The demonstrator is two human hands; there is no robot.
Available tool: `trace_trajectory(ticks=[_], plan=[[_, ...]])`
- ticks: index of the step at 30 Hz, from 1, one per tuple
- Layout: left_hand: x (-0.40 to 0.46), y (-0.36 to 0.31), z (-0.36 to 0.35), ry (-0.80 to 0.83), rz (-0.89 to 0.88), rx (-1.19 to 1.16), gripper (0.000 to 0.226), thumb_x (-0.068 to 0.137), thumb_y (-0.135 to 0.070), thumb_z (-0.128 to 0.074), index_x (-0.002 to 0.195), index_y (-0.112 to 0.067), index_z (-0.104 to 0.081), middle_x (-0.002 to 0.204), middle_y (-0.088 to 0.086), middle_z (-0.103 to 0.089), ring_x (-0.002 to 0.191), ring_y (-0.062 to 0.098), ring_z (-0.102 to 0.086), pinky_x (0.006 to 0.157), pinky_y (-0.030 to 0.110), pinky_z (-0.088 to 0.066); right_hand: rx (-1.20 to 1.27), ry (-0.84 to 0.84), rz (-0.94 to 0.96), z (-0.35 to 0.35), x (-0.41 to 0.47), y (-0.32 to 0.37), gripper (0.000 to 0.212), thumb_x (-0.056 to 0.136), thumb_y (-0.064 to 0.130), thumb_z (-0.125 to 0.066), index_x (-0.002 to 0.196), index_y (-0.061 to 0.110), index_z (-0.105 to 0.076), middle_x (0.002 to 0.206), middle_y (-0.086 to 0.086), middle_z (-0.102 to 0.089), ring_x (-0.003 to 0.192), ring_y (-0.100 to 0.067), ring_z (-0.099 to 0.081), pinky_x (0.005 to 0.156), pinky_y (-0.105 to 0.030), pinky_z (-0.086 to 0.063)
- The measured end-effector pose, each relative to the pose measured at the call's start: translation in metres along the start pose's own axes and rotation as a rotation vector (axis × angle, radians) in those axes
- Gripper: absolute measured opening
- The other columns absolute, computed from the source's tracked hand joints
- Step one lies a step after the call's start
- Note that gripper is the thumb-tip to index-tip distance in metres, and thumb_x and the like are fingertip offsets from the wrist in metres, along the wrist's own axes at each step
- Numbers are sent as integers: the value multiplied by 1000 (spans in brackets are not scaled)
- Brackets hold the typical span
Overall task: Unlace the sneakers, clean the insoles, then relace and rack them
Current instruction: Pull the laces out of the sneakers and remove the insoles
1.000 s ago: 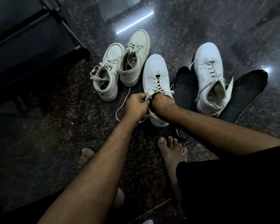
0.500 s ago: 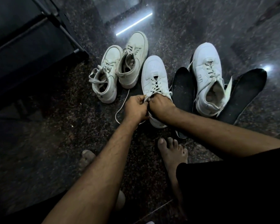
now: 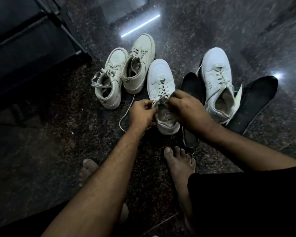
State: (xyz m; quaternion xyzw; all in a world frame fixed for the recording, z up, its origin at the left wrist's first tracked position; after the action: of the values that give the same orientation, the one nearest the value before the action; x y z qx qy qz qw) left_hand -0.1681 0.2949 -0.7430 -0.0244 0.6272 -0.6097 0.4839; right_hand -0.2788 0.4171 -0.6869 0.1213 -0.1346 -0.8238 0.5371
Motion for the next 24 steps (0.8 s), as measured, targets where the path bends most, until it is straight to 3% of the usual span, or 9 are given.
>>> trace_trajectory(ticks=[2,4,6,8,10,12,14,21,24], plan=[[2,-1,2,-37,-39,54,15,82,-7,-76,88,-20,-73,82,2,-74,66,17,-65,60,39,-59,-32,-89,-29,-3,10,-9,21,91,24,-55,105,11,-65,104,-12,-56,93,-31,-53,76,-42,-48],[2,-3,4,-58,-73,120,29,70,-21,-81,98,-17,-76,89,1,-77,77,20,-72,75,48,-61,-68,-28,-34,-10,21,-14,35,90,24,-54,122,11,-59,118,-12,-54,100,-32,-53,84,-44,-48],[0,-6,5,-75,-110,140,42,67,-31,-80,105,-15,-76,92,2,-77,85,21,-73,81,49,-61,-23,47,-26,-17,28,-14,36,94,32,-47,124,12,-55,119,-11,-55,100,-33,-56,81,-46,-51],[-2,-16,9,-107,-170,146,33,76,-32,-78,104,-14,-77,91,2,-77,83,19,-73,82,49,-61,-14,37,-35,-20,32,-12,40,97,40,-35,115,12,-56,110,-10,-57,94,-33,-58,75,-46,-52],[-2,-27,17,-147,-242,152,24,83,-39,-69,95,-20,-77,84,-2,-77,81,21,-73,79,49,-61,-36,-24,-52,-20,37,-8,38,99,40,-37,112,12,-58,106,-10,-58,92,-33,-58,73,-45,-51],[1,-35,27,-180,-289,157,29,83,-51,-60,85,-25,-72,74,0,-73,78,27,-73,72,53,-61,-58,-69,-38,-17,45,-4,35,98,38,-43,115,11,-59,107,-11,-58,92,-33,-58,74,-45,-51],[5,-39,38,-214,-304,187,41,82,-57,-56,86,-18,-68,74,8,-70,75,30,-70,69,55,-60,-58,-79,-16,-16,55,5,35,97,38,-46,117,12,-59,109,-11,-58,94,-33,-57,74,-45,-51],[-6,-54,72,-261,-319,212,20,93,-26,-61,88,-12,-75,82,-3,-76,78,11,-70,80,36,-57,-8,-91,38,-20,97,41,34,94,32,-52,116,6,-56,112,-17,-55,96,-38,-55,74,-49,-50],[-1,-56,85,-302,-335,268,14,95,-16,-64,100,-10,-76,91,3,-76,81,11,-66,77,26,-52,24,-8,122,-28,114,49,46,90,24,-60,131,4,-52,131,-19,-52,108,-40,-54,84,-50,-50]])
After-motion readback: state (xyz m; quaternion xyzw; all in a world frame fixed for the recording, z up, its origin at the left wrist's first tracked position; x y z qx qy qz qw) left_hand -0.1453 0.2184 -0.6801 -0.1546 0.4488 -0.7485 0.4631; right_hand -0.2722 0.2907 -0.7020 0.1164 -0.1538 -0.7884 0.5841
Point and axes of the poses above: each hand's wrist, its own x-axis towards the middle knuckle, its own z-axis out of the back of the hand, y = z × x, the point moved 1 cm from there along x, towards the middle knuckle
